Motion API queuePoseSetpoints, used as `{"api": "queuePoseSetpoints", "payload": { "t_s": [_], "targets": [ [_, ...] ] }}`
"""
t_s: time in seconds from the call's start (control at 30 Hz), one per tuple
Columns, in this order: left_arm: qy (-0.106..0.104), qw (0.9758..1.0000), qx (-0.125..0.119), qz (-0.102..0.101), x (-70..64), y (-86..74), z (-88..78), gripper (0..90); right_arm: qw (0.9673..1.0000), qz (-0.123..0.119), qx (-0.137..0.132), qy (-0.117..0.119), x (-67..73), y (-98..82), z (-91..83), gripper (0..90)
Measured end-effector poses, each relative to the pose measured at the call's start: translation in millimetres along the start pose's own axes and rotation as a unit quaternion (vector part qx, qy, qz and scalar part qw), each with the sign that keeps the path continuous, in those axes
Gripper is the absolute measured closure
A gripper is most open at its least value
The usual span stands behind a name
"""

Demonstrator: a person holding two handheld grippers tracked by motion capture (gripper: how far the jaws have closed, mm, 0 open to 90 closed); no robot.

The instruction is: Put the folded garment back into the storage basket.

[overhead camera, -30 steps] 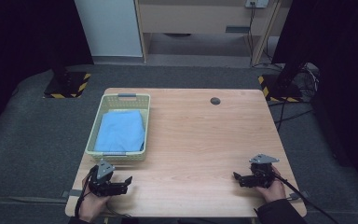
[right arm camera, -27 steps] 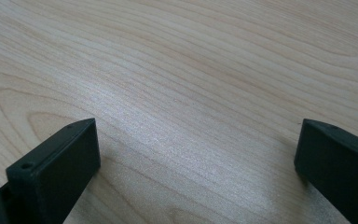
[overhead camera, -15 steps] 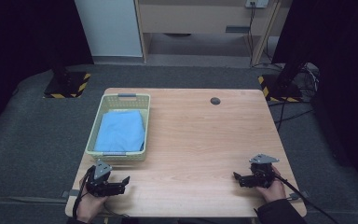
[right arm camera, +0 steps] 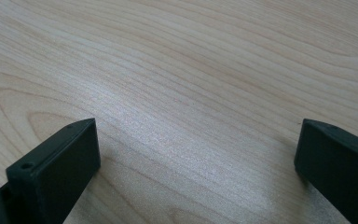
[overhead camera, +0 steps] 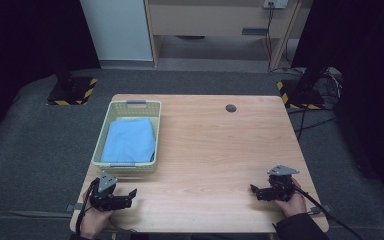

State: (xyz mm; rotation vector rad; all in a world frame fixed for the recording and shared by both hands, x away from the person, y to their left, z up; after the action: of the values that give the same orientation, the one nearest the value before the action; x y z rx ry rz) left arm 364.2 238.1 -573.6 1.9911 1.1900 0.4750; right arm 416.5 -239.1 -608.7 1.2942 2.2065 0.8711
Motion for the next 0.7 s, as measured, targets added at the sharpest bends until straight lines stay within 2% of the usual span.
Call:
{"api": "queuePoseSetpoints", "payload": {
  "t_s": [0.7],
  "targets": [
    [0.010, 0.9999, -0.002, -0.012, 10.1, -4.5, -5.2, 7.5, 1.0000, 0.000, 0.000, 0.000, 0.0, 0.0, 0.0, 0.2]
  ]
}}
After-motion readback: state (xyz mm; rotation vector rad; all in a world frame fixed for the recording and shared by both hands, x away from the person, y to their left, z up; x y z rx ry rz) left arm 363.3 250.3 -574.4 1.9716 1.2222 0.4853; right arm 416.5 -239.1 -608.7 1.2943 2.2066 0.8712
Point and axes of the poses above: each handheld gripper's, and its own axes: z roughly forward along the jaws, y roughly out of its top, x roughly to its left, the point moved 10 cm from there along z, roughly forward along the jaws, and after that the axes turned 5 degrees about -y, right-handed, at the moved point
